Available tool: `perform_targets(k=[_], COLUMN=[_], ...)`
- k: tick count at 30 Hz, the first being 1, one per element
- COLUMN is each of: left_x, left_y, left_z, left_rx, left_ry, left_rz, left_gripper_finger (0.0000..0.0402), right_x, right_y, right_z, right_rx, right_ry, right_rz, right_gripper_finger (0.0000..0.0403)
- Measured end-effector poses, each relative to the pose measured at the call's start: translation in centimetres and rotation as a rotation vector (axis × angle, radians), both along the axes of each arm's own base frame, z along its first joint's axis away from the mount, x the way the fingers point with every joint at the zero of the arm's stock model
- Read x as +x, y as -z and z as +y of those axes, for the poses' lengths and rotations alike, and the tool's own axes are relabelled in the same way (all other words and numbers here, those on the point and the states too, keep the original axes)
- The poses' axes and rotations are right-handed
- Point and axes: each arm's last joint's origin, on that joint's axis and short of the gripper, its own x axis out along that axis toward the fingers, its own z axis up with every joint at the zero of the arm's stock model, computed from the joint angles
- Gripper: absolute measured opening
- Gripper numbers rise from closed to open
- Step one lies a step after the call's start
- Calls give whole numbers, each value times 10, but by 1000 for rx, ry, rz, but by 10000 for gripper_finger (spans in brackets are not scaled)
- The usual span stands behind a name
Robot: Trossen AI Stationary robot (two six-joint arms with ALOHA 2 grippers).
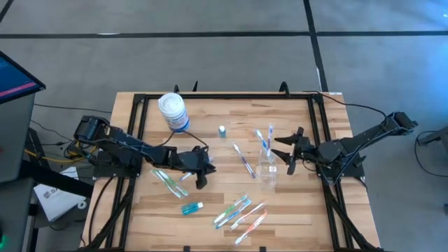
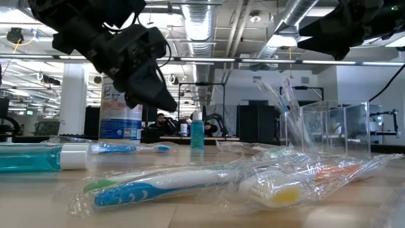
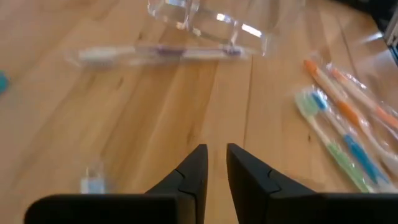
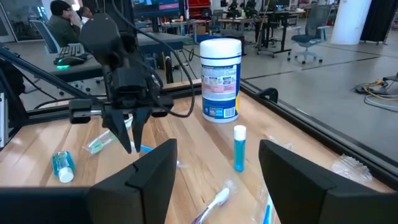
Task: Pick & Place toothbrushing station
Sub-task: Put the blue toothbrush into the transparent organizer
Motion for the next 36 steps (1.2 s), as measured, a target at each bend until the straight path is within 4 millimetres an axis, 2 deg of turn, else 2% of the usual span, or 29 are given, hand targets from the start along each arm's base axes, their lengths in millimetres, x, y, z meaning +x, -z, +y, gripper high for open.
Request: perform_targets(k=[5, 13, 18, 36], left_x=[-8, -33, -38, -35], left_y=[1, -15, -12, 13], left_z=[1, 6, 8, 9], left_rx=[-55, -75, -71, -8], left_ry=[-32, -97, -131, -177], left_rz=[86, 192, 256, 367], left_gripper_finger=[85, 129, 133, 127], right_x=[0, 0, 0, 0], right_y=[0, -1, -1, -1], right_z=[0, 0, 0, 0], right_rx=[3, 6, 8, 15], right_ry=[0, 3, 4, 5], right_rz=[-1, -9, -15, -18], right_gripper_finger=[218, 218, 218, 218])
